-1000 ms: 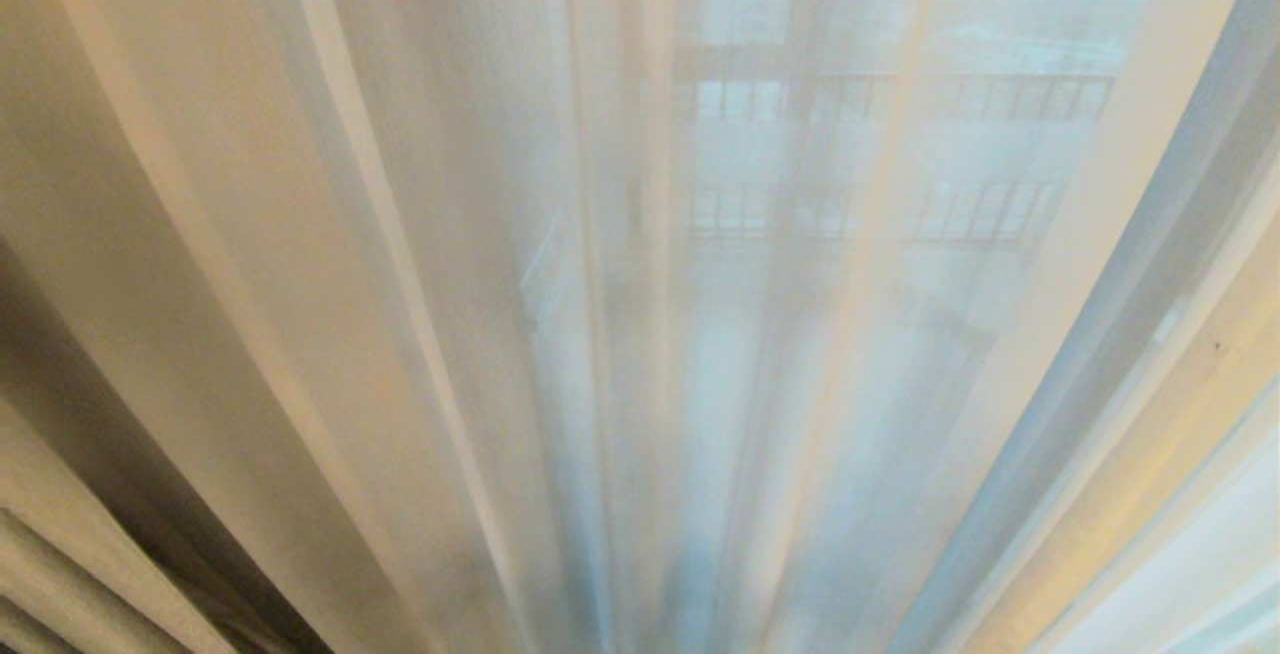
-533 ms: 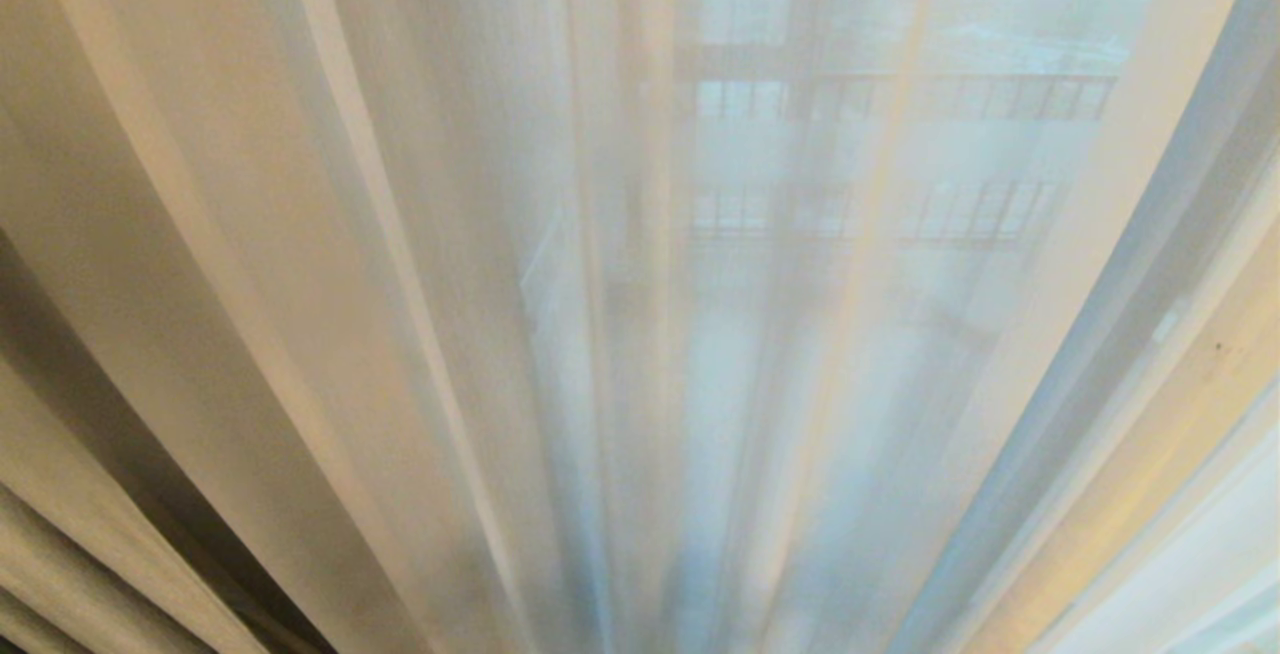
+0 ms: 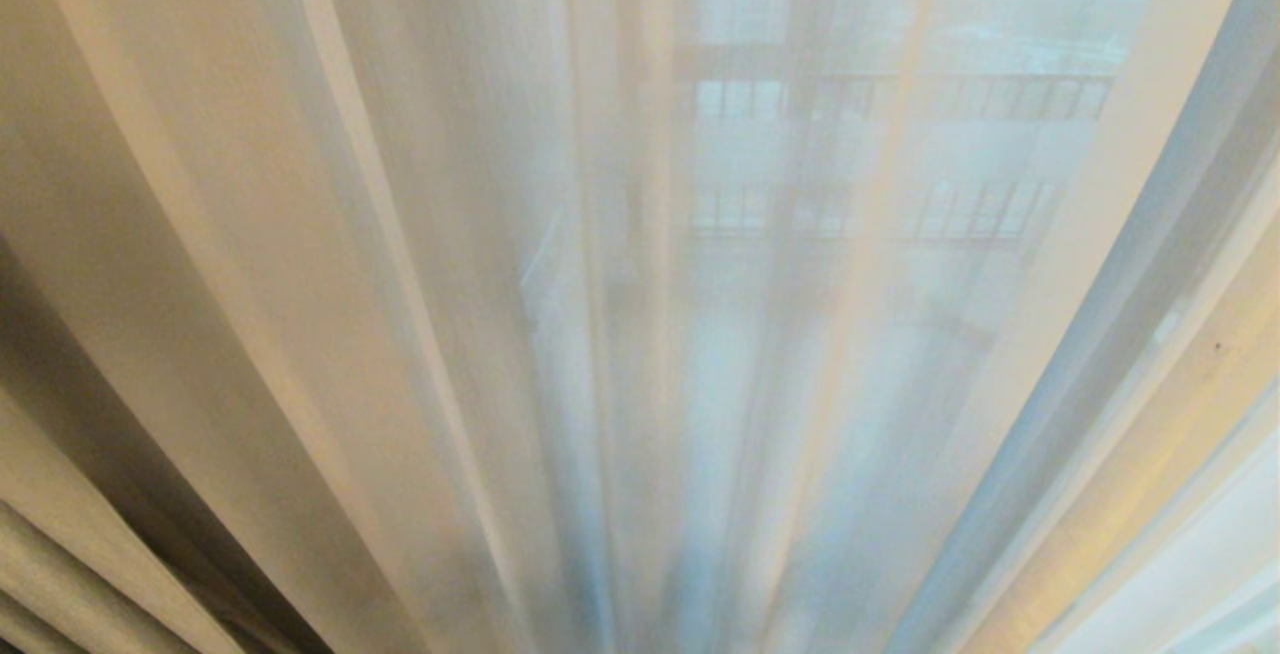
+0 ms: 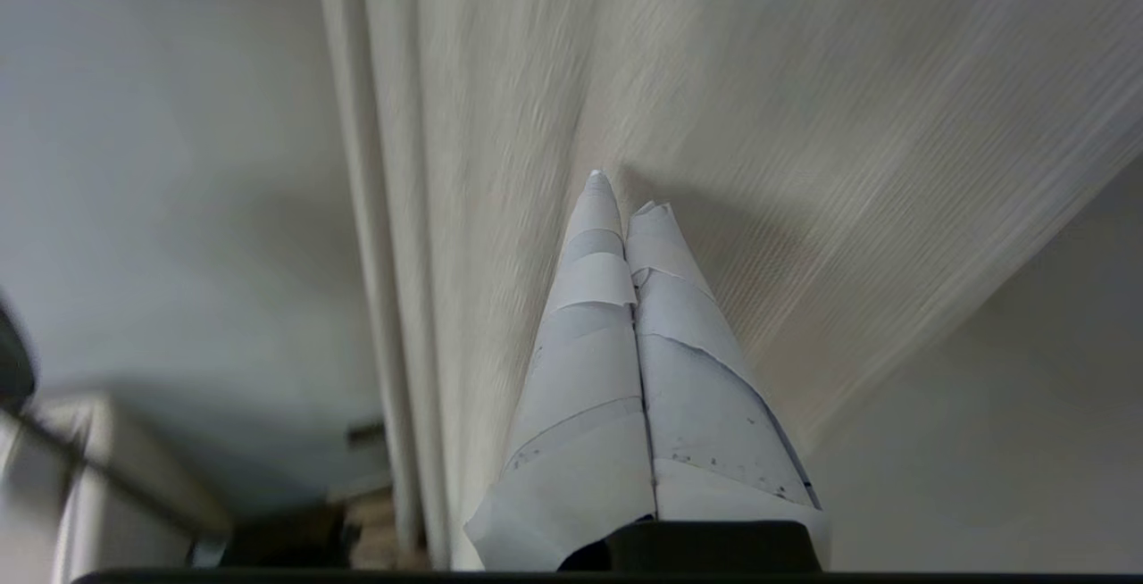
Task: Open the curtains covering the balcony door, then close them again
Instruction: Close the outer curtains on both sides
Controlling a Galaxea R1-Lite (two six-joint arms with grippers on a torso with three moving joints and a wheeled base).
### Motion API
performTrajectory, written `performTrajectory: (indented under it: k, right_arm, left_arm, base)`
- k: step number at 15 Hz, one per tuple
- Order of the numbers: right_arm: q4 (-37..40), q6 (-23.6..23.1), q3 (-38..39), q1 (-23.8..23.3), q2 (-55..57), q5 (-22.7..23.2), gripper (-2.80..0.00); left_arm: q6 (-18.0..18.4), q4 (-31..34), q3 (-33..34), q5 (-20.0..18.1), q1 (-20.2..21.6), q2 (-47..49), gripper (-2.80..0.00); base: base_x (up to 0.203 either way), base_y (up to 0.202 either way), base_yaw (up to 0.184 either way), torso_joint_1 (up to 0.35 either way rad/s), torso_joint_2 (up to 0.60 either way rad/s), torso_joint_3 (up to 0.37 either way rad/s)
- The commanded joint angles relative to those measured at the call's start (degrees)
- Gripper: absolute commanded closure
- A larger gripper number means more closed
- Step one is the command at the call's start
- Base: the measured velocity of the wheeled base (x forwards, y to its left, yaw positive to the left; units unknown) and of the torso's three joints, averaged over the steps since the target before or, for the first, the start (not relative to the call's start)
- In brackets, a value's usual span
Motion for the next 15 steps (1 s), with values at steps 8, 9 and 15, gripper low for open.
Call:
performTrajectory:
  k: [8,9,15]
  right_arm:
    - [0.0,-0.1,0.0,0.0,0.1,0.1,0.0]
    - [0.0,-0.1,0.0,0.0,0.1,0.0,0.0]
    - [0.0,-0.1,0.0,0.0,0.1,0.1,0.0]
  left_arm:
    - [0.2,-9.5,0.0,0.5,2.9,3.2,0.0]
    - [0.2,-9.8,0.0,0.5,3.0,3.5,0.0]
    - [-1.7,-12.2,0.0,0.2,2.8,5.8,0.0]
  base:
    - [0.0,0.0,0.0,0.0,0.0,0.0]
    - [0.0,0.0,0.0,0.0,0.0,0.0]
    - [0.0,0.0,0.0,0.0,0.0,0.0]
